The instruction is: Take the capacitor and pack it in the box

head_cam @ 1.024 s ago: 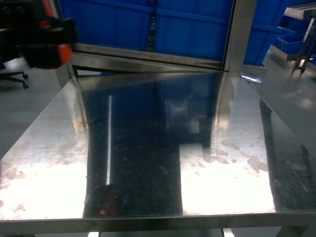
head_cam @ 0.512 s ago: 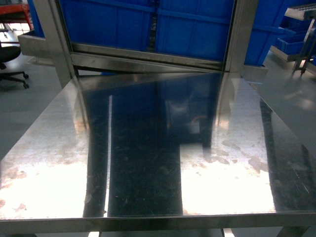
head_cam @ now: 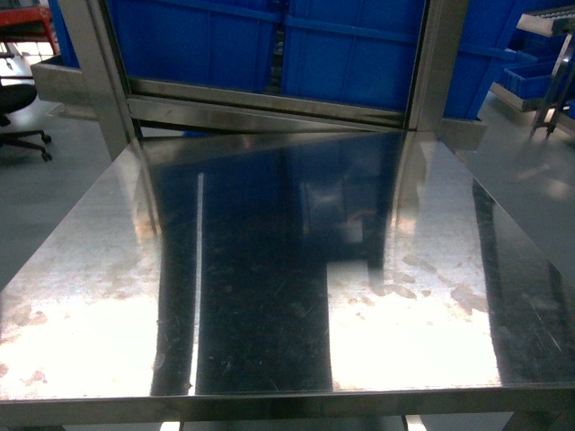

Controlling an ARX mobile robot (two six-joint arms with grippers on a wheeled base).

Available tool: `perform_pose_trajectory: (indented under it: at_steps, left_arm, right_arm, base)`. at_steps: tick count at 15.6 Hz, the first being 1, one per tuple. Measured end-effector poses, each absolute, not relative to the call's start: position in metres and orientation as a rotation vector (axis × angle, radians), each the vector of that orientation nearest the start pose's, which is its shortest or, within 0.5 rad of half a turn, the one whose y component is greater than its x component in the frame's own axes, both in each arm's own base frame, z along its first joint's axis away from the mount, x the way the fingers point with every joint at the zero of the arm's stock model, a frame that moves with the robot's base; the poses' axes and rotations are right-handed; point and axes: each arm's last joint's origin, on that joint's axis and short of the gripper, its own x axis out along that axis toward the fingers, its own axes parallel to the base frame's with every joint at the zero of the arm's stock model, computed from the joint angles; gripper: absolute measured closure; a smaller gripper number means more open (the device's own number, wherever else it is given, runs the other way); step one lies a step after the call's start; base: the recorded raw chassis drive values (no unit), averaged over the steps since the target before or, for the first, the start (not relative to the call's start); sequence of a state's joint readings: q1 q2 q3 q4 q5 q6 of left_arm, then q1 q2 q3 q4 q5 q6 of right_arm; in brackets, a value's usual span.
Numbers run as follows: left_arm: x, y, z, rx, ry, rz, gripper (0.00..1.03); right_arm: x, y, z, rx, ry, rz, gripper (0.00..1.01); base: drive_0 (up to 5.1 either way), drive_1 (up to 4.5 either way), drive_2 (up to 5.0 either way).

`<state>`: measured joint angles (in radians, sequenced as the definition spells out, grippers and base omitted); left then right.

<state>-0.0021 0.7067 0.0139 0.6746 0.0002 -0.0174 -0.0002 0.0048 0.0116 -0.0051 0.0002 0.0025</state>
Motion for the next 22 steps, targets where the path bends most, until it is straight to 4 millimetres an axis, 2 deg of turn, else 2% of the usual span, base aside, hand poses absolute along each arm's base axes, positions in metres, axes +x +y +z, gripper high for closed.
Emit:
perform_pose_trajectory:
  at_steps: [11,19,21,22]
  left_arm:
    - [0.118,0.000,0.171,-0.017,-0.012,-0.001,0.59]
    - [0.108,0.000,0.170,-0.017,-0.012,-0.001,0.59]
    - [0.098,0.000,0.164,-0.017,0.031,0.000,0.59]
    - [0.097,0.000,0.170,-0.017,-0.022,0.001,0.59]
  right_arm:
    - [0.097,0.000,0.167,0.002,-0.002,0.000,0.03]
    - [0.097,0.000,0.167,0.002,-0.002,0.000,0.03]
    - [0.097,0.000,0.167,0.002,-0.002,-0.001,0.03]
    - [0.097,0.000,0.167,0.003,-0.001,0.000,0.03]
  base:
    - [0.0,0.00,0.0]
    - [0.0,0.00,0.0]
    - [0.0,0.00,0.0]
    - [0.0,0.00,0.0]
